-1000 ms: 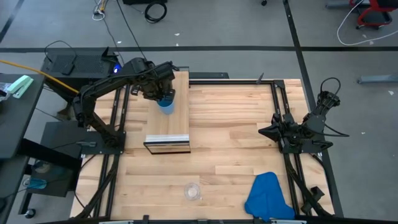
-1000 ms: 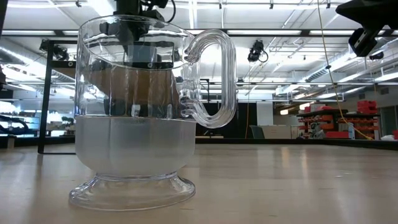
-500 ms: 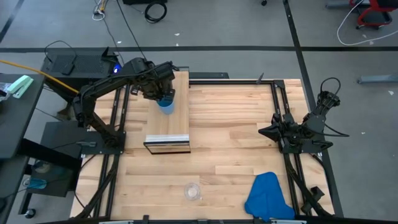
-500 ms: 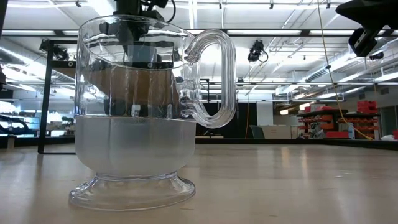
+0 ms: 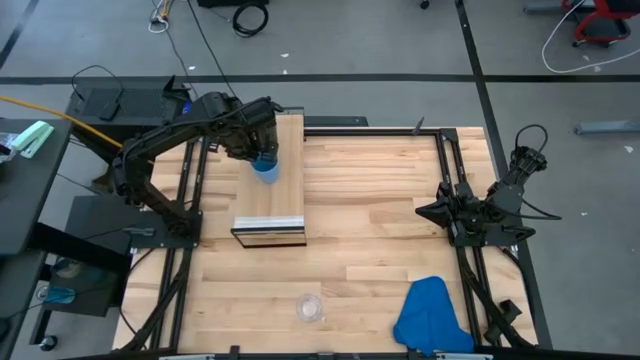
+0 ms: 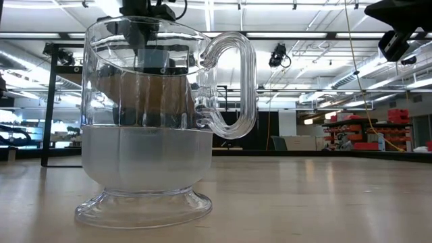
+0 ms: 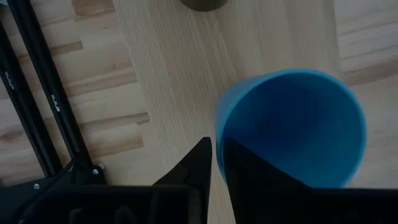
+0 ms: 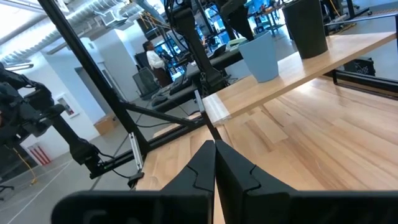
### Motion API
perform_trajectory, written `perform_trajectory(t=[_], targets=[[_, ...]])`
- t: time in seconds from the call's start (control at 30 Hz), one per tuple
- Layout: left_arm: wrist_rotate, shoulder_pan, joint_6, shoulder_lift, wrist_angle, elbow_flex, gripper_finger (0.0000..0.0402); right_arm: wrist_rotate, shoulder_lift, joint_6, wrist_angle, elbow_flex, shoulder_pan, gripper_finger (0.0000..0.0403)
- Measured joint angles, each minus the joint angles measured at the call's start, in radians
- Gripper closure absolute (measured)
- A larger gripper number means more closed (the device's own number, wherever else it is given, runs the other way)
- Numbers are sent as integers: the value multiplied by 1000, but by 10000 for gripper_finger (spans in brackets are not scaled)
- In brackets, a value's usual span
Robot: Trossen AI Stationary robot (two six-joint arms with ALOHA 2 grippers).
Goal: Stack small to large cups/mugs on shelf
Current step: Put the blue cup on the shelf, then put the transparent mug on the shelf
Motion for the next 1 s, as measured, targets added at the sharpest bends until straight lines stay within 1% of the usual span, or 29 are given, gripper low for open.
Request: perform_trajectory(t=[0.13, 0.4, 0.67, 0.8, 1.0], targets=[[0, 0, -3, -2, 0, 0, 336, 0, 0, 0, 0, 0, 0, 386], [3, -2, 0, -2, 0, 0, 285, 0, 0, 0, 0, 0, 0, 386], [83, -2, 3, -31, 2, 0, 244, 0, 0, 0, 0, 0, 0, 386], [106, -2, -1, -79, 0, 0, 235, 0, 0, 0, 0, 0, 0, 386], [108, -9, -30, -179, -1, 0, 240, 0, 0, 0, 0, 0, 0, 386]])
